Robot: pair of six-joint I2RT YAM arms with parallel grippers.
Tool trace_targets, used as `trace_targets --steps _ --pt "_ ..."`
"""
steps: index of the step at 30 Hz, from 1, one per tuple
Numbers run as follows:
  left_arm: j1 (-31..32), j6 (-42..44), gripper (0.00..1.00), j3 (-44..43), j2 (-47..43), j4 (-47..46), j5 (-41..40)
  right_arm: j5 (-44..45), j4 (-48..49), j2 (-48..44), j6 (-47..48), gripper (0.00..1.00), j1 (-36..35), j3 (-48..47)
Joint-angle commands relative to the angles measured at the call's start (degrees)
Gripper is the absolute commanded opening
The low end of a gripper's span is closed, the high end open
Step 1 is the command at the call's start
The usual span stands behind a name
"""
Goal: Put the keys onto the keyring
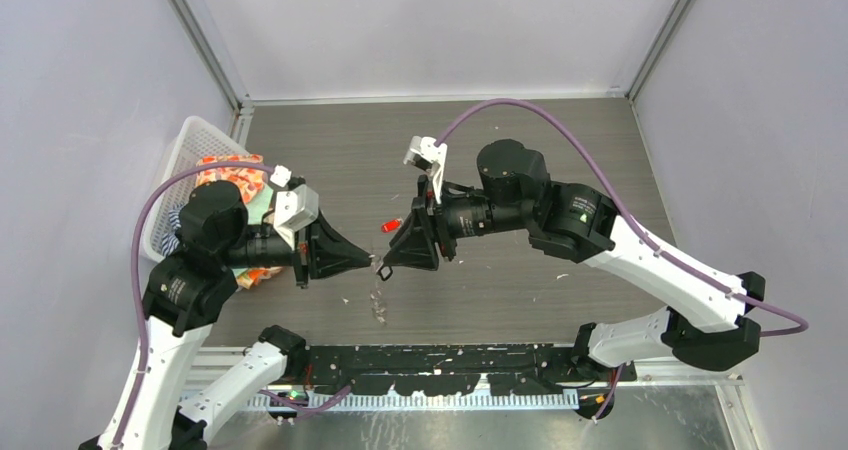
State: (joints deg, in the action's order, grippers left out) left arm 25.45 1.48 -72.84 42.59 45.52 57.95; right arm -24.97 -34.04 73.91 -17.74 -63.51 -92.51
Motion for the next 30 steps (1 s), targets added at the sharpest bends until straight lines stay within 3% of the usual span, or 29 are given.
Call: trace_targets --steps 1,12,18,24,30 --pt "0.2 -1.1 0.0 -0.7 -0.8 -4.5 -0.2 -1.3 4.8 0.3 -2.2 0.41 0.3 -0.3" --pt "0.2 -0.7 0.0 -0.7 -1.4 -5.7 -1.2 -0.2 2.2 2.0 -2.8 0.25 0.3 -1.2" --pt "0.2 -0.2 0.0 -0.6 -2.0 -5.7 -2.0 -0.4 2.0 2.1 -2.8 0.07 0.3 -1.3" --pt "0.2 -0.7 0.0 0.2 -2.7 -7.1 -2.6 -0.8 2.6 1.0 -3.8 0.06 0.4 1.1" --pt "0.2 -2.8 0.0 0.6 -2.7 -8.5 -2.2 -1.8 6.0 -1.0 -5.1 0.12 0.4 5.3"
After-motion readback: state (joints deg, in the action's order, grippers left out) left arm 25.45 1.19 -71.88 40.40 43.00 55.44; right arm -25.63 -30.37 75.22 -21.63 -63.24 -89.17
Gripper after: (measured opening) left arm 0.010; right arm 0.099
